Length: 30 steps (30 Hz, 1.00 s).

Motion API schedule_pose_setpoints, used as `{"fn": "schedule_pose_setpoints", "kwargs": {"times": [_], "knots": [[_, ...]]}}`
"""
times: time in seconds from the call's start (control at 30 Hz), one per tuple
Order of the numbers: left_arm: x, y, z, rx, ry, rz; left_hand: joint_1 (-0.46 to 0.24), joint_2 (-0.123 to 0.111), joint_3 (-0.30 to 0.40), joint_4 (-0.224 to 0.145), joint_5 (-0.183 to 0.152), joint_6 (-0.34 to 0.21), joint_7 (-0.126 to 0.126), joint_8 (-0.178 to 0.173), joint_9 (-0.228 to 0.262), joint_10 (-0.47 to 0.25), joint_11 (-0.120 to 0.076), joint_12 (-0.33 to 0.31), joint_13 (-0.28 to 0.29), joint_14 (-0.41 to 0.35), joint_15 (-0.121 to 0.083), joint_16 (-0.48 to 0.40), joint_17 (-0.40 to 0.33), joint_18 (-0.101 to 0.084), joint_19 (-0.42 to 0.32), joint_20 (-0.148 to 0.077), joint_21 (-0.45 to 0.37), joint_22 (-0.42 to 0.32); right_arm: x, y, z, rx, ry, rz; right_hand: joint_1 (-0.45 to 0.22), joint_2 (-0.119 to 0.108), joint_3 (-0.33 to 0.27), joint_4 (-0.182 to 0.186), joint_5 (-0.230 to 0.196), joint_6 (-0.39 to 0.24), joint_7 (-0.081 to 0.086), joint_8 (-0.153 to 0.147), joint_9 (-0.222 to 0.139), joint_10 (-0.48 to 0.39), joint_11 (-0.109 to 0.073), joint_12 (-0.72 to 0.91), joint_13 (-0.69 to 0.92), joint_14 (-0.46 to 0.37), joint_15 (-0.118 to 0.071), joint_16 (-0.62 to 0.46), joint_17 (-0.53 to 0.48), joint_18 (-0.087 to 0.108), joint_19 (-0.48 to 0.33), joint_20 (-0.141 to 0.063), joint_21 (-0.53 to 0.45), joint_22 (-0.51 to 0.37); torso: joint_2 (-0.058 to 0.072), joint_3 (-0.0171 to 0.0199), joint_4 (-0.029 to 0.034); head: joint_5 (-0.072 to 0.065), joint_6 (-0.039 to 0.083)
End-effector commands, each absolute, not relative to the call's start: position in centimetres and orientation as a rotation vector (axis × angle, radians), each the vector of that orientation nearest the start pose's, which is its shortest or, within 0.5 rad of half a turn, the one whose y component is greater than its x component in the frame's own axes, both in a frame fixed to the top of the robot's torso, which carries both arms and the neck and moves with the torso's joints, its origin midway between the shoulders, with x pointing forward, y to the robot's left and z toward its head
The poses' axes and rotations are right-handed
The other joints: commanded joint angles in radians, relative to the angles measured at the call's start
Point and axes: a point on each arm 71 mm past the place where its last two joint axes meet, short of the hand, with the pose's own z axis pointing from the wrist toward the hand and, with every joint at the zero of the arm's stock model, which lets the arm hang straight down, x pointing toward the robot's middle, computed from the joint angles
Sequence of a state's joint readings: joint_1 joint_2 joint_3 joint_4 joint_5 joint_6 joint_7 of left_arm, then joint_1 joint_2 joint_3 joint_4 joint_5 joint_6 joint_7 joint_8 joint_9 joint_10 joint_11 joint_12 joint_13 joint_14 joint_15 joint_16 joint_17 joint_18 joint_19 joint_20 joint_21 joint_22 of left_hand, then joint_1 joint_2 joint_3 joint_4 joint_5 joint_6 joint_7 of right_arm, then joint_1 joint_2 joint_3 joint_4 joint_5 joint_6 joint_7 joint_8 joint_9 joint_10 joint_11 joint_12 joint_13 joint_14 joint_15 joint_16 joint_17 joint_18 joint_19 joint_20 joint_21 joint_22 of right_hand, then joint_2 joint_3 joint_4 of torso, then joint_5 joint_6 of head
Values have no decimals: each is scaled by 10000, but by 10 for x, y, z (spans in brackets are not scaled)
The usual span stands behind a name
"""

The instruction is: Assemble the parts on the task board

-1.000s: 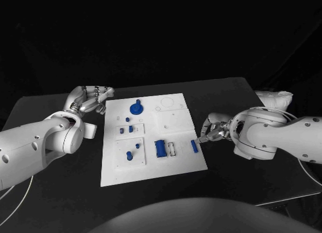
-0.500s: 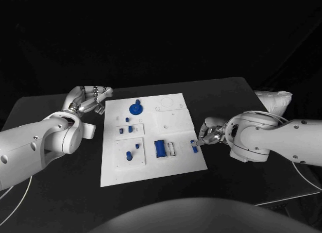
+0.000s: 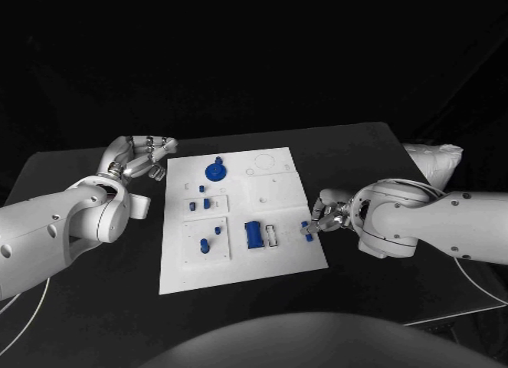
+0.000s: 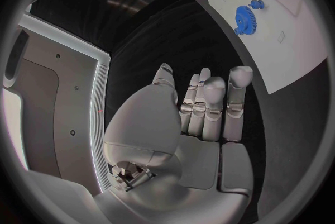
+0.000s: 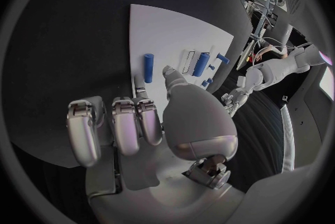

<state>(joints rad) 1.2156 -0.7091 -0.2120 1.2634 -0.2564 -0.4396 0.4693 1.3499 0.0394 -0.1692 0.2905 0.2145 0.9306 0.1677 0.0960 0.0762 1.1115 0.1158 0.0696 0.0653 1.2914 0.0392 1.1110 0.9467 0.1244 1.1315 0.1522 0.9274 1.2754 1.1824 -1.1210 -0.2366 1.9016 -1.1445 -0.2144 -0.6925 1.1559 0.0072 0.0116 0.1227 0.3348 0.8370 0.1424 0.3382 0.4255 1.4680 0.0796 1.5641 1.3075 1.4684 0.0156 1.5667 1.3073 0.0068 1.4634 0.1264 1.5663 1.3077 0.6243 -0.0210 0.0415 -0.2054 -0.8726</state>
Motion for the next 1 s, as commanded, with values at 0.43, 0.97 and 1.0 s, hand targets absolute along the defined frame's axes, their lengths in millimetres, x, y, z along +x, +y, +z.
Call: {"fn": "schedule_pose_setpoints", "kwargs": {"times": [0.43, 0.97, 1.0], "knots": [[515, 222, -231, -7757, 14612, -12349, -3, 83, -91, 12, 51, -24, 5, 46, 3, 37, -63, 23, 16, -42, 10, 5, 4, 116, -8, -16, 29, 12, 369, -259, -263, 3718, 23167, 961, 241, 63, 283, -202, -610, 269, -22, -133, -71, 1028, -99, 67, 2633, 1024, -70, 41, 2635, -68, 1074, -89, 45, 2631, -7, 3, -14, -7, 0], [515, 222, -231, -7777, 14636, -12395, -5, 83, -96, 13, 51, -23, 5, 48, 4, 40, -64, 24, 16, -43, 10, 4, 1, 117, -10, -16, 26, 11, 372, -256, -266, 2975, 23123, 428, 79, -146, 504, -333, 198, 213, -89, 96, 256, 1028, -174, 67, 2633, 1024, -151, 41, 2635, -68, 1074, -172, 45, 2631, -10, 7, -9, 12, 0], [515, 222, -231, -7777, 14636, -12395, -5, 83, -96, 13, 51, -23, 5, 48, 4, 40, -64, 24, 16, -43, 10, 4, 1, 117, -10, -16, 26, 11, 372, -256, -266, 2911, 23108, 404, 89, -155, 518, -349, 200, 191, -86, 103, 271, 1028, -171, 67, 2633, 1024, -149, 41, 2635, -68, 1074, -172, 45, 2631, -9, 5, -7, -2, 0]]}}
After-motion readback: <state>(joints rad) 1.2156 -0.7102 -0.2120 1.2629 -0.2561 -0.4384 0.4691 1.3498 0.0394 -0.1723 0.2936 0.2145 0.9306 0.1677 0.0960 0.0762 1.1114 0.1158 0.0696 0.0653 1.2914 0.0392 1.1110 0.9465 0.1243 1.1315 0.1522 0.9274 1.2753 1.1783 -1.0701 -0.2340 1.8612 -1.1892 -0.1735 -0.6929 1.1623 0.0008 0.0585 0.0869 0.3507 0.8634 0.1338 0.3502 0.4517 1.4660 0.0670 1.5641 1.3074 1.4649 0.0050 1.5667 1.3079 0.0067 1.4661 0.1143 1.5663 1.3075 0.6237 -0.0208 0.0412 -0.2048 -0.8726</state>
